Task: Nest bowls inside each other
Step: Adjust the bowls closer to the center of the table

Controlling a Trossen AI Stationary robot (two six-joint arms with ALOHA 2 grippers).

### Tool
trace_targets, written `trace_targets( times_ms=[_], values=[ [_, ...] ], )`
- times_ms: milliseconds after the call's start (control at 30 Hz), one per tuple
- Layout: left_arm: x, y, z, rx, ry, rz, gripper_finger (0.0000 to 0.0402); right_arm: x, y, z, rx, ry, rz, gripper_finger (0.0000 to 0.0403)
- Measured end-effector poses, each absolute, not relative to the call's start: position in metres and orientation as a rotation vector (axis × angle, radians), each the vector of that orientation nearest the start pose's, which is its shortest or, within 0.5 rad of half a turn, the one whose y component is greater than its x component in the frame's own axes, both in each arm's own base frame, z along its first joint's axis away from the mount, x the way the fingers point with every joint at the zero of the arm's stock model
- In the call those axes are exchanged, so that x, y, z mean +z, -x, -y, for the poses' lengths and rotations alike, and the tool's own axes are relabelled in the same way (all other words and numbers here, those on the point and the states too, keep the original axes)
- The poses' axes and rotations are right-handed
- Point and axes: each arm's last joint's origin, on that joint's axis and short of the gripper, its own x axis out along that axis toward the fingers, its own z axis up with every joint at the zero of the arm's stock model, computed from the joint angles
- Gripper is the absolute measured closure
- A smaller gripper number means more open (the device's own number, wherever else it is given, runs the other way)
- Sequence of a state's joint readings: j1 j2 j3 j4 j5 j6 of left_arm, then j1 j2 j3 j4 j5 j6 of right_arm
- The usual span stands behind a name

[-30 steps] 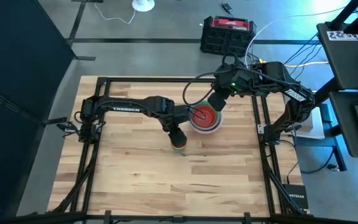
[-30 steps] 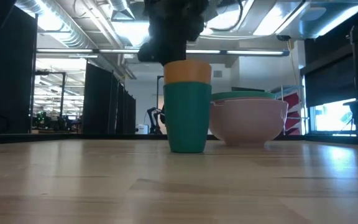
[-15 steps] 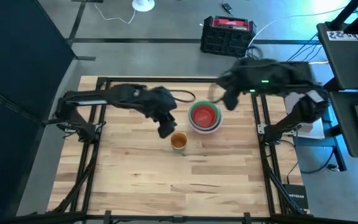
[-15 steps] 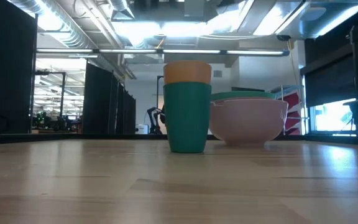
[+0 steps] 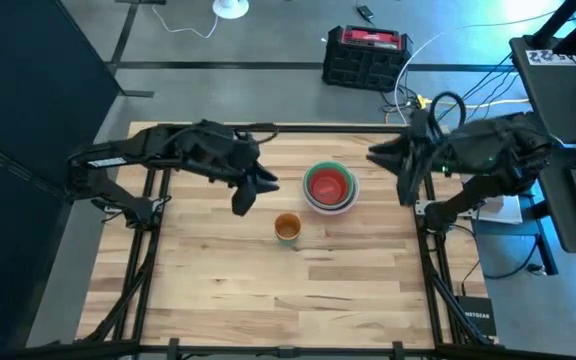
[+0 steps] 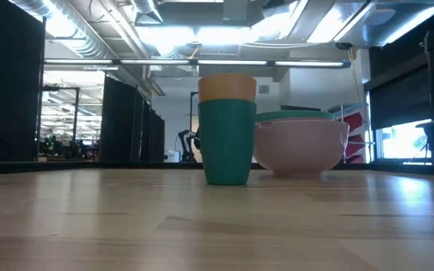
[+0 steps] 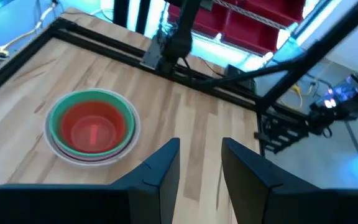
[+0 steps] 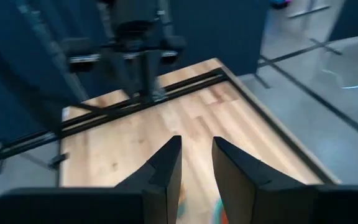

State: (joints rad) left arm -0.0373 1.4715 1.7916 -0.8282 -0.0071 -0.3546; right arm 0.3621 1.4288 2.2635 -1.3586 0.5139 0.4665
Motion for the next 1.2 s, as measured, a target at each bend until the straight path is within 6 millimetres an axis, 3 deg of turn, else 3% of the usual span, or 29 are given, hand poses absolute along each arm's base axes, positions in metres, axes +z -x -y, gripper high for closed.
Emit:
trace_targets(
  times_ms=[200,767,900,1200],
  values=[
    [0.448,-0.287,0.030,-0.004,0.272,-0.580,0.0299,0.536,-0.174,-0.073,-0.249,-0.215,-0.414,0.0329],
    [0.446,-0.285,0.042,-0.030,0.225,-0.599,0.0299,0.486,-0.182,-0.111,-0.314,-0.170,-0.395,0.0329],
    [0.446,-0.285,0.042,-0.030,0.225,-0.600,0.0299,0.461,-0.173,-0.104,-0.317,-0.231,-0.364,0.0332],
    [0.441,-0.276,0.040,-0.015,0.199,-0.693,0.0299,0.398,-0.147,-0.082,-0.361,-0.356,-0.322,0.0390]
  ],
)
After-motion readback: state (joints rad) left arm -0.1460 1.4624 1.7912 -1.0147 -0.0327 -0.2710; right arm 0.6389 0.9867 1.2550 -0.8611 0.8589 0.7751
